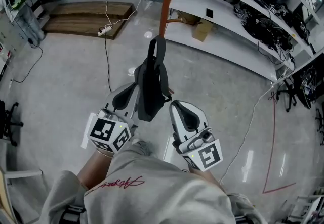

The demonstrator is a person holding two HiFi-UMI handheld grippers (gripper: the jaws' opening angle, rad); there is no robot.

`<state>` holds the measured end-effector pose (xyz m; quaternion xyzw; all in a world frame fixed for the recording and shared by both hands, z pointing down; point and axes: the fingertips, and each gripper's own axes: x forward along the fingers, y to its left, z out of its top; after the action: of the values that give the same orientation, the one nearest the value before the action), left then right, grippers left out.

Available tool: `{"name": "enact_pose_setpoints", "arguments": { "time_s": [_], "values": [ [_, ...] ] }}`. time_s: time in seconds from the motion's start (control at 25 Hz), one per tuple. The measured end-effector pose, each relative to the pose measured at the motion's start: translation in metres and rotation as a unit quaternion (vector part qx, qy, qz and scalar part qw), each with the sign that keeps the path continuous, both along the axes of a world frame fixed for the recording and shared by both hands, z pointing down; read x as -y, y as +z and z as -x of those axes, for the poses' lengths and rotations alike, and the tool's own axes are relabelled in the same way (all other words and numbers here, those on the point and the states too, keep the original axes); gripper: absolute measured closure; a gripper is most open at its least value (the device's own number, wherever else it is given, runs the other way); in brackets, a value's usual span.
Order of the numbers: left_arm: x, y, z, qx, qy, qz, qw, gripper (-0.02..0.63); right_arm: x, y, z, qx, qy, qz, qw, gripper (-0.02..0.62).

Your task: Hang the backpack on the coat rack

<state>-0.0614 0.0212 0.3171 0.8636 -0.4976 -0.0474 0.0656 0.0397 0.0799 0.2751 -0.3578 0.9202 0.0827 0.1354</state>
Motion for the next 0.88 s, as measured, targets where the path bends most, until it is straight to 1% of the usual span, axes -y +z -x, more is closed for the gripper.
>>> {"name": "enact_pose_setpoints", "arguments": {
  "time_s": [0.48,0.88],
  "values": [
    [-0.016,-0.009,0.025,-0.008,0.017,0.003,0.9998,0.589,-0.012,-0.006,0.028,-0.012,0.018,0.000,1.000,0.572],
    [-0.025,-0.005,0.042,-0.012,0.017,0.009,0.9997,0.589,-0.022,-0.004,0.046,-0.026,0.021,0.000,0.999,0.572]
  ]
}}
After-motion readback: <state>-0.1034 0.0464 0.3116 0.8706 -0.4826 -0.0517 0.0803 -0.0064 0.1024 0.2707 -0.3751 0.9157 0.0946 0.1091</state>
